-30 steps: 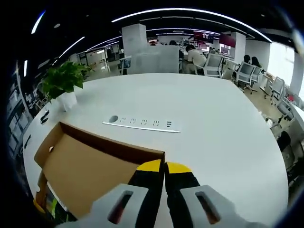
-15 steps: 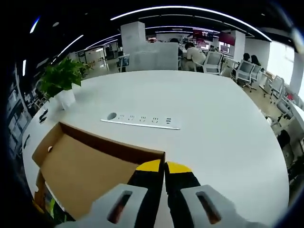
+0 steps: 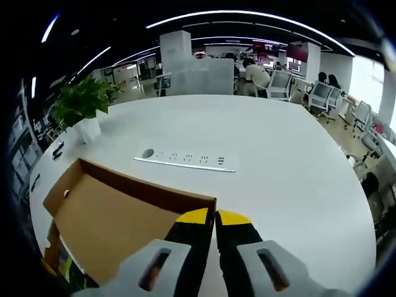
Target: Operate the shoe box by opening the lid, removing the specified soft item, and placing it in the target area until the item is outside and the box remains undamaged.
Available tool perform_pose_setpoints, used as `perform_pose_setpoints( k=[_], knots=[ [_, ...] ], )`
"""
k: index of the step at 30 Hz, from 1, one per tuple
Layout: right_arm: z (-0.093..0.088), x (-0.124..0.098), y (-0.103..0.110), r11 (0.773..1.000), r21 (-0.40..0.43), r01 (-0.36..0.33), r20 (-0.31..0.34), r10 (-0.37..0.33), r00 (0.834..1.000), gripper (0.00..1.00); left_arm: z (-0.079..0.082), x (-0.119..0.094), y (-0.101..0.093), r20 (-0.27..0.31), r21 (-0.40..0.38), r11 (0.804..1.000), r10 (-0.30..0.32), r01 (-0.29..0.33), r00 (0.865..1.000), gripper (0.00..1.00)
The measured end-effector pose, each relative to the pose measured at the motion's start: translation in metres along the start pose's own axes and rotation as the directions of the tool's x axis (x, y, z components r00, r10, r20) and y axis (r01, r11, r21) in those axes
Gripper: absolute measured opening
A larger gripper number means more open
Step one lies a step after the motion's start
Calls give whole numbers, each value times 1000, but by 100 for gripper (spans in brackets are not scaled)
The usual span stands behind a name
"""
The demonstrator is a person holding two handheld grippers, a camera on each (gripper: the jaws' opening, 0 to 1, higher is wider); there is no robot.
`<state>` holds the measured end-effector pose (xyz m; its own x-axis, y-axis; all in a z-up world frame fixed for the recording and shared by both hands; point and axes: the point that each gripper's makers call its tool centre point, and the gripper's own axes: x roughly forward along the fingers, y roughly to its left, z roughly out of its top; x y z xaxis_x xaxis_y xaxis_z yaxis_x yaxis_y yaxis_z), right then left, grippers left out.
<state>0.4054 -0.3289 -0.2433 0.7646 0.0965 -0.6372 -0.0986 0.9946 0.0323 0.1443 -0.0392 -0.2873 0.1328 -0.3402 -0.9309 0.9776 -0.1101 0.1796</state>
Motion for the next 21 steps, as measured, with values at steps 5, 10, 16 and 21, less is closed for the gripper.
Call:
perform_pose_setpoints(
  k=[5, 10, 16, 21],
  knots=[
    [-1, -3, 1, 1000, 14, -28, 23, 28, 999, 8, 0, 0, 0, 0, -1, 1000, -1, 1, 1000, 3],
    [-3, -5, -3, 999, 33, -34, 28, 33, 999, 10, 0, 0, 0, 1, -1, 1000, 3, -3, 1000, 3],
    [4, -10, -15, 997, 57, -48, 75, 43, 996, 16, 0, 0, 0, 0, -2, 1000, 2, -2, 1000, 3],
    [17, -22, -15, 995, 53, -88, 135, 80, 988, 19, 0, 0, 1, 3, -11, 1000, -8, 8, 1000, 2]
  ],
)
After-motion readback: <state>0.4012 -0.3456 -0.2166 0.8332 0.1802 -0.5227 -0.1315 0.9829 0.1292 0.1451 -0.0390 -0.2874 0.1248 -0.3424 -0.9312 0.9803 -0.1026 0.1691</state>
